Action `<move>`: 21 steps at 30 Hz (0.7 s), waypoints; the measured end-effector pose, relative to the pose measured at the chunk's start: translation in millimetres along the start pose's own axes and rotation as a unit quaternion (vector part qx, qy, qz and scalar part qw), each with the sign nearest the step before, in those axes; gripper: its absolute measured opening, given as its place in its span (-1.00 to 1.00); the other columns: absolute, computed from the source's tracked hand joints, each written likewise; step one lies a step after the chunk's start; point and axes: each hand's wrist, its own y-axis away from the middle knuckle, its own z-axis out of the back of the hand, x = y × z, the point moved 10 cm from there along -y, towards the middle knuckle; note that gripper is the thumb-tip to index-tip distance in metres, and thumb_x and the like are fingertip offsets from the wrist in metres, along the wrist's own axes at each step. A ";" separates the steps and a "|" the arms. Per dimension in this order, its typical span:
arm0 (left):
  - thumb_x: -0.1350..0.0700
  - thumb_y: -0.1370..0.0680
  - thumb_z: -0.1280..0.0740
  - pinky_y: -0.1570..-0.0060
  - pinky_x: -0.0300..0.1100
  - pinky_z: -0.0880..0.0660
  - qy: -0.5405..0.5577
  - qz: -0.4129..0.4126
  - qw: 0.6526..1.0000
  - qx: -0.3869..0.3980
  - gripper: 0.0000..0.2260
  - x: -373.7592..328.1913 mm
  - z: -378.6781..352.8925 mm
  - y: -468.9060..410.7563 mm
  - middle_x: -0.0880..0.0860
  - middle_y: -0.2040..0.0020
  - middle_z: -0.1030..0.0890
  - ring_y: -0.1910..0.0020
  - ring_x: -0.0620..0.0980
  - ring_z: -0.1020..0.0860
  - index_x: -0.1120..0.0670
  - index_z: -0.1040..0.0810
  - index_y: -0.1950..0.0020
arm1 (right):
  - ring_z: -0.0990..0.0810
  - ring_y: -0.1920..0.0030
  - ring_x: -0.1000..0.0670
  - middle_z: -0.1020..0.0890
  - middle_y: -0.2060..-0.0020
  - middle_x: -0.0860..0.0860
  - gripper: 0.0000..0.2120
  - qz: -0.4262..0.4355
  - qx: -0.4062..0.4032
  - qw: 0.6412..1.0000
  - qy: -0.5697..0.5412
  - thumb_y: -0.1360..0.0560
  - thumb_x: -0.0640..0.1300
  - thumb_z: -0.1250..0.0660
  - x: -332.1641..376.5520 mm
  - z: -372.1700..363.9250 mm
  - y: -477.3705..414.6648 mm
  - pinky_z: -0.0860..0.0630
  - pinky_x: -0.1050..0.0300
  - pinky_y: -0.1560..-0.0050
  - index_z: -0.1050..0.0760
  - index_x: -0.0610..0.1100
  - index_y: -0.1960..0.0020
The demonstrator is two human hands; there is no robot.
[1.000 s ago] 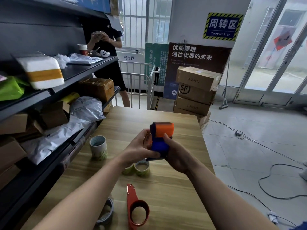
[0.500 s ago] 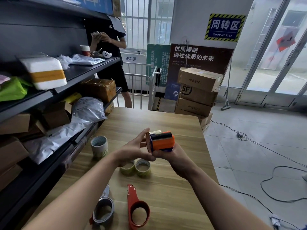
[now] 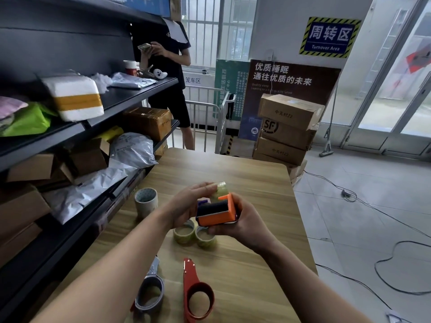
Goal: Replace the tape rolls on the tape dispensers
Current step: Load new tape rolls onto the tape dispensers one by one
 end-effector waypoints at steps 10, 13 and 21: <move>0.13 -0.40 -0.38 0.11 -0.19 -0.59 0.013 -0.038 0.999 0.032 -0.64 -11.9 -1.4 1.5 0.08 -0.10 -0.60 0.03 -0.01 -0.63 0.01 -0.52 -0.20 | -0.66 0.00 -0.04 -0.67 0.01 -0.04 -0.37 0.023 -0.017 0.995 0.096 -0.15 -0.07 -0.65 3.0 -0.9 -2.7 -0.59 -0.13 -0.05 -0.50 -0.13 -0.15; 0.27 -0.44 -0.38 -0.08 -0.09 -0.55 -0.049 -0.073 0.995 0.042 -0.62 -21.8 -5.0 2.0 0.10 -0.21 -0.57 -0.15 0.03 -0.58 0.04 -0.50 -0.23 | -0.66 0.05 0.01 -0.67 0.05 -0.02 -0.44 0.018 -0.026 0.990 0.138 -0.16 -0.07 -0.66 -1.6 3.1 0.6 -0.60 -0.08 -0.01 -0.52 -0.14 -0.08; 0.17 -0.41 -0.45 0.04 -0.21 -0.56 -0.125 -0.141 0.982 -0.019 -0.81 -46.9 3.0 -2.5 0.10 -0.02 -0.66 -0.03 0.00 -0.62 0.08 -0.63 -0.01 | -0.64 0.07 0.13 -0.66 0.10 0.09 -0.48 0.006 -0.020 0.987 0.159 -0.17 -0.04 -0.66 -3.4 3.3 4.2 -0.61 0.18 0.05 -0.47 0.05 0.00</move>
